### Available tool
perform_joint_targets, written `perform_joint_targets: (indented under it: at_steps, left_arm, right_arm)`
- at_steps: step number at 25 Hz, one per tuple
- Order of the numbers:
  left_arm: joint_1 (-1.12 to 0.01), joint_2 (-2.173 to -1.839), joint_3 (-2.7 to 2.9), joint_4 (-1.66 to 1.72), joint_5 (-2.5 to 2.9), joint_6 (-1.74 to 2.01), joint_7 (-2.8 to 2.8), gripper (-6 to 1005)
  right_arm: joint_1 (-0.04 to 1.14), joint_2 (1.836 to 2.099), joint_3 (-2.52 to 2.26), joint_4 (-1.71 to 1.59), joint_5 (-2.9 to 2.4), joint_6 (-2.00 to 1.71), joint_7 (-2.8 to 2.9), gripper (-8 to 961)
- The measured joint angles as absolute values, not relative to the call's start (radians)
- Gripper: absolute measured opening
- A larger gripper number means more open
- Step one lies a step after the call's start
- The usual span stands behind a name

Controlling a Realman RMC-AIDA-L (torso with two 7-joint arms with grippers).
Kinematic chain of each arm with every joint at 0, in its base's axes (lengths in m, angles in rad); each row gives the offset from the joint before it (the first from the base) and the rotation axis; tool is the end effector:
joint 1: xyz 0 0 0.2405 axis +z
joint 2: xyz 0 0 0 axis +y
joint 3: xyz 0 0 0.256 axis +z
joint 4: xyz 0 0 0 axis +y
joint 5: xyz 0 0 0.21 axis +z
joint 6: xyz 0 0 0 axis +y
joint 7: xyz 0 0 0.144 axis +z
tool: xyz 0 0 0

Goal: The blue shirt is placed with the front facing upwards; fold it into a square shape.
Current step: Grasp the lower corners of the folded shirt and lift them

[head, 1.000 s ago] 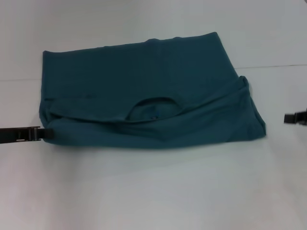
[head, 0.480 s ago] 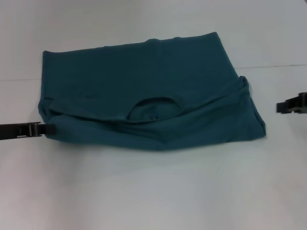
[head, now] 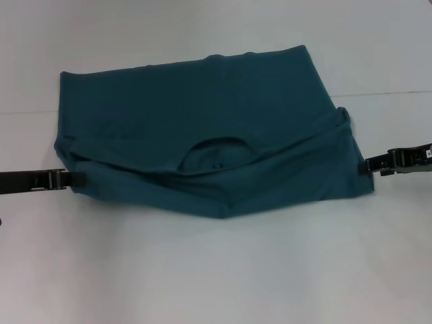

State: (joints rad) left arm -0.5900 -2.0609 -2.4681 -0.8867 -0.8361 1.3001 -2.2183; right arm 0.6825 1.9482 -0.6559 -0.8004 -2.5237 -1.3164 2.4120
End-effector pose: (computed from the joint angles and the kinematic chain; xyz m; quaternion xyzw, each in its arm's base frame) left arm -0.2802 0.3849 0.0478 -0.8165 -0.5070 -0.1396 0.2385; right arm 0.2973 0.4008 0.0791 -0.7805 0.5676 0.0493 0.2573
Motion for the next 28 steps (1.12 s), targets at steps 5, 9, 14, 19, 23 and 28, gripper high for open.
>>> perform_joint_targets:
  at_steps: [5,9,14,19,23,28]
  left_arm:
    - [-0.591,-2.061,-2.469,-0.883,-0.836,1.299,-2.217,13]
    - [-0.592,-2.062,-2.468,-0.875,-0.836,1.295,-2.214,13]
    - [-0.594,-2.062,-2.468,-0.873,-0.836,1.293,-2.213,13]
    - [-0.595,-2.062,-2.468,-0.872,-0.836,1.293,-2.213,13]
    - [-0.595,-2.062,-2.468,-0.870,-0.836,1.291,-2.212,13]
    - [-0.599,-2.059,-2.468,-0.864,-0.836,1.290,-2.211,14]
  right_arm:
    - [0.679,1.952,-0.657,-0.792,-2.529,-1.259,2.408,663]
    - [0.682,1.954,-0.658,-0.760,-2.530,-1.209,2.406,701]
    - [0.694,1.956,-0.669,-0.693,-2.531,-1.143,2.404,749]
    - [0.706,1.964,-0.681,-0.655,-2.528,-1.098,2.403,758]
    - [0.722,1.966,-0.684,-0.614,-2.528,-1.065,2.403,755]
    - [0.738,1.973,-0.708,-0.586,-2.531,-1.042,2.405,751]
